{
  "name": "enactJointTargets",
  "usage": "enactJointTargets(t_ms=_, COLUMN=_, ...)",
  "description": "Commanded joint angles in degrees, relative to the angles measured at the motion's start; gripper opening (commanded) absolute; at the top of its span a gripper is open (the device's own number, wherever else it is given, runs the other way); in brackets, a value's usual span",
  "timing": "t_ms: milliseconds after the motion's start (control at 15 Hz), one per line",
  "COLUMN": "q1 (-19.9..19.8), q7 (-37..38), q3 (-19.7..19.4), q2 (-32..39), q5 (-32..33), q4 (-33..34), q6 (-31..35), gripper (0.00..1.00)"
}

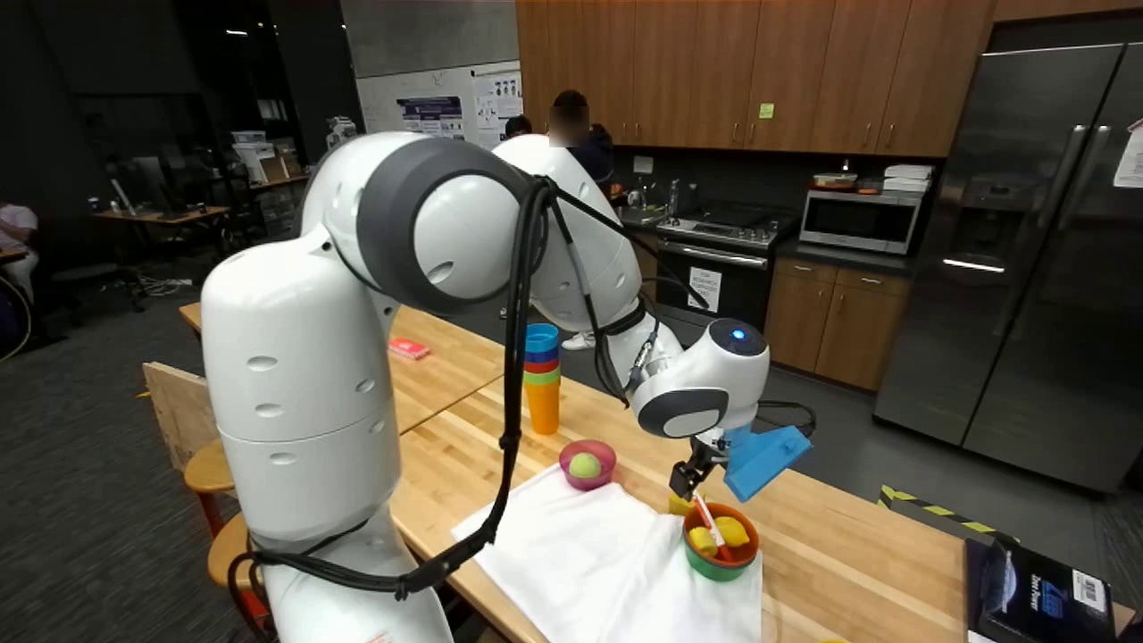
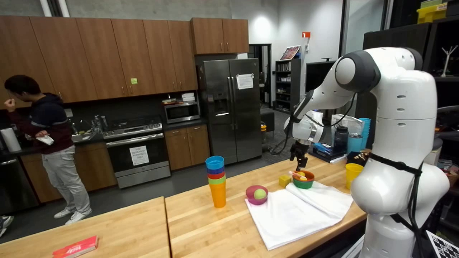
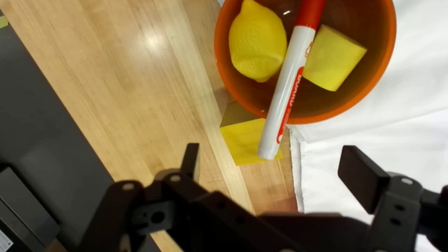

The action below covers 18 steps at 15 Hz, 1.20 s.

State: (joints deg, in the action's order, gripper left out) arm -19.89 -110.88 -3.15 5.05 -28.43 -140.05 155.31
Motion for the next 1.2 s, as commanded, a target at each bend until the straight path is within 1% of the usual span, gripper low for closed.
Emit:
enactJointTargets(t_ms=0, q1=1.71, q7=1.17, q3=-2.33, q2=1.32, q5=2.09, q4=1.24, q6=-1.66, gripper=1.0)
enactJointTargets(t_ms=200, q1=1.47, q7=0.08, q3=-2.77, q2=2.49, q5=1.5, q4=1.78, q6=-2.39, gripper=1.0)
enactJointTargets(t_ms=467, q1=0.98, q7=-1.59, q3=-2.2, q2=3.34, q5=-0.86, q4=2.17, q6=-2.82, gripper=1.0)
enactJointTargets(t_ms=667, q1=1.04, q7=-1.65, q3=-1.93, q2=3.88, q5=-1.38, q4=2.61, q6=-3.14, gripper=1.0)
enactJointTargets(t_ms=733, q1=1.04, q7=-2.08, q3=-1.77, q2=4.05, q5=-1.62, q4=2.74, q6=-3.26, gripper=0.75)
enactJointTargets(t_ms=800, q1=1.19, q7=-2.3, q3=-1.52, q2=4.21, q5=-1.89, q4=2.54, q6=-2.46, gripper=0.74)
enactJointTargets(t_ms=933, q1=1.01, q7=-2.64, q3=-1.48, q2=4.46, q5=-1.63, q4=2.85, q6=-3.11, gripper=0.62)
enactJointTargets(t_ms=1133, q1=0.46, q7=-4.03, q3=-1.13, q2=4.59, q5=-3.28, q4=3.15, q6=-4.16, gripper=0.36)
